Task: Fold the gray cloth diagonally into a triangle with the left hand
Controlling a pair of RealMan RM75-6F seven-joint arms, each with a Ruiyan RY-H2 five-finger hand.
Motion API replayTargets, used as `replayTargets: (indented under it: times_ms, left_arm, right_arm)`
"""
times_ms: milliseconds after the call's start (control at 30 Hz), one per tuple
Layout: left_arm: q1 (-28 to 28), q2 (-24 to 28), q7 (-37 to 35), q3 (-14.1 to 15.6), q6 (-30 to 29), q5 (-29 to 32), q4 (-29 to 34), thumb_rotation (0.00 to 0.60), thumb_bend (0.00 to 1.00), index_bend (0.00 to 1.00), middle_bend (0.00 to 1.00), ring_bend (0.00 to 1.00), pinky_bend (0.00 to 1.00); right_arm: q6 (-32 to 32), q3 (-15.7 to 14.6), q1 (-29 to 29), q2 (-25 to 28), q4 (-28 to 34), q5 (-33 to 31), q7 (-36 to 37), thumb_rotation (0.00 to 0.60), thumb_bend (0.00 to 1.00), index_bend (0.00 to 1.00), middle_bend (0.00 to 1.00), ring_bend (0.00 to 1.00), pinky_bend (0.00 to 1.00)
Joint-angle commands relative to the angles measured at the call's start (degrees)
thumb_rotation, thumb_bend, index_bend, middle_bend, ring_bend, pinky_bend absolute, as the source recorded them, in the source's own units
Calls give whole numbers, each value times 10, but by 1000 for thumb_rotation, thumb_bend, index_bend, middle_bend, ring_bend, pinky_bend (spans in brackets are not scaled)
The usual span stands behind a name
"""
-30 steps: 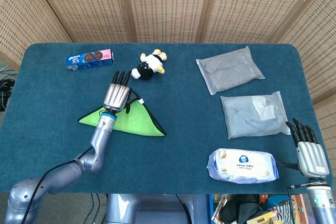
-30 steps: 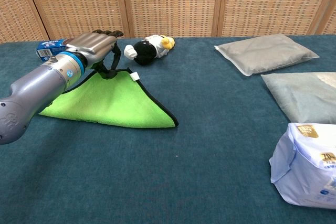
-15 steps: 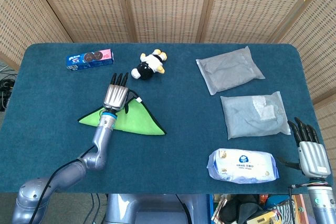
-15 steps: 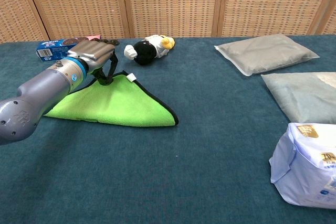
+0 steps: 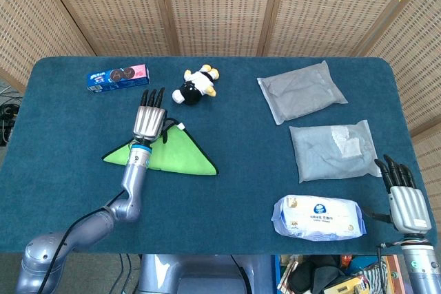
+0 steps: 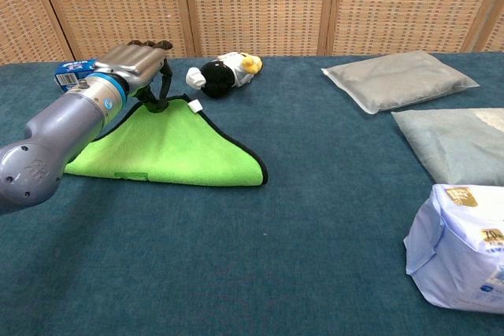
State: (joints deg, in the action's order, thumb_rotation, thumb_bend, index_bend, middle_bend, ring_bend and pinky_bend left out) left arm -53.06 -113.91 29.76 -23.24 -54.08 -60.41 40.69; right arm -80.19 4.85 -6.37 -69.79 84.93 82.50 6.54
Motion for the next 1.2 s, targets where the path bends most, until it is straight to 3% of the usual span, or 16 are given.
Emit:
replayTargets:
  times_ms: [33, 167, 433, 700, 833, 1033, 1200]
  left_arm:
    - [3, 10, -2, 3, -15, -8, 13, 600, 228, 0, 0, 0, 0]
    - [8, 21, 20, 2, -16, 7, 31, 600, 169, 0, 0, 0, 0]
    - [21, 42, 31, 12, -23, 15, 76, 600, 163, 0, 0, 0, 0]
    - [70, 104, -10, 34, -69, -11, 206, 600, 162, 0, 0, 0, 0]
    - [125, 173, -5, 76, -120, -48, 333, 600, 163, 0, 0, 0, 0]
    - [219, 288, 29, 169, -202, -102, 514, 600, 163, 0, 0, 0, 0]
    - [281, 327, 29, 230, -262, -143, 560, 600, 163, 0, 0, 0, 0]
  right_arm:
    - [-1, 0, 0, 0, 1, 1, -1, 600, 0, 0, 0, 0, 0]
    - [-10, -1, 1, 1, 5, 9, -1, 600, 0, 0, 0, 0, 0]
    - [-8, -2, 1, 0, 4, 9, 0, 600, 0, 0, 0, 0, 0]
    - [-3, -3, 0, 1, 0, 7, -1, 600, 0, 0, 0, 0, 0]
    - [-1, -1, 0, 5, -2, 1, -3, 600, 0, 0, 0, 0, 0]
    - [-1, 1, -1, 11, -10, -5, -32, 600, 0, 0, 0, 0, 0]
    - [-2, -1, 1, 16, -9, -6, -53, 600, 0, 0, 0, 0, 0]
